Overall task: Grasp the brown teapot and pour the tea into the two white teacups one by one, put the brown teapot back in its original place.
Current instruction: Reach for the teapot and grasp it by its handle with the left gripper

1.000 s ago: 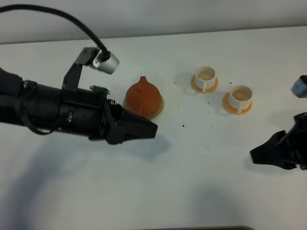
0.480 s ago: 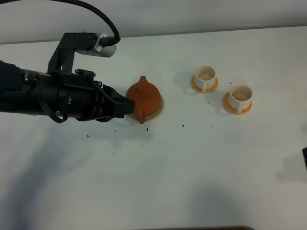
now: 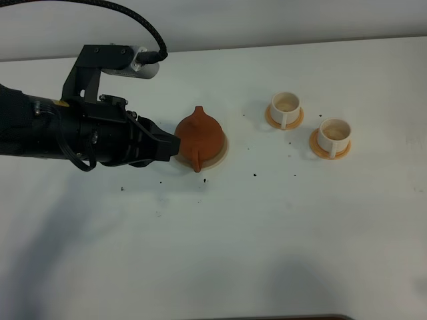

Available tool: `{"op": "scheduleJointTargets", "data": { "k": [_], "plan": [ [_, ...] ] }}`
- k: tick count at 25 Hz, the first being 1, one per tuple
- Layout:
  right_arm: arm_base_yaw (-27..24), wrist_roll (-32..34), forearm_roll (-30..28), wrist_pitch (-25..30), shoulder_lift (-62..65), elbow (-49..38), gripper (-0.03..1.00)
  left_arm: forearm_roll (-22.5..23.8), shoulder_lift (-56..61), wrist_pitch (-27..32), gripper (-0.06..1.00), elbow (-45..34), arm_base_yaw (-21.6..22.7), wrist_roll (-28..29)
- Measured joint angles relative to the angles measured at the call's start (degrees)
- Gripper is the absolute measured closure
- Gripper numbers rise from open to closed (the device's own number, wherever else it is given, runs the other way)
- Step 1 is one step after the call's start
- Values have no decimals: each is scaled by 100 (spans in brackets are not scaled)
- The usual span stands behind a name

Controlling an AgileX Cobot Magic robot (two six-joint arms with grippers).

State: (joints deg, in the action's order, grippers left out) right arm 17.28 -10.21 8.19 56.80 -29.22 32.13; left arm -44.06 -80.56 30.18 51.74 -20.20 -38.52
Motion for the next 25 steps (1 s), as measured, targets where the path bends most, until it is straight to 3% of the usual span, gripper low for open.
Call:
{"op": "scheduleJointTargets", "data": {
  "k": [8,12,25],
  "plan": [
    [0,-323,92,168,869,-270,68,0,0,-34,70,0,0,3],
    [0,-455,297,460,907,-387,68,0,0,-10,70,0,0,3],
    [0,-482,459,484,921,-393,68,24,0,154,70,0,0,3]
  ]
}}
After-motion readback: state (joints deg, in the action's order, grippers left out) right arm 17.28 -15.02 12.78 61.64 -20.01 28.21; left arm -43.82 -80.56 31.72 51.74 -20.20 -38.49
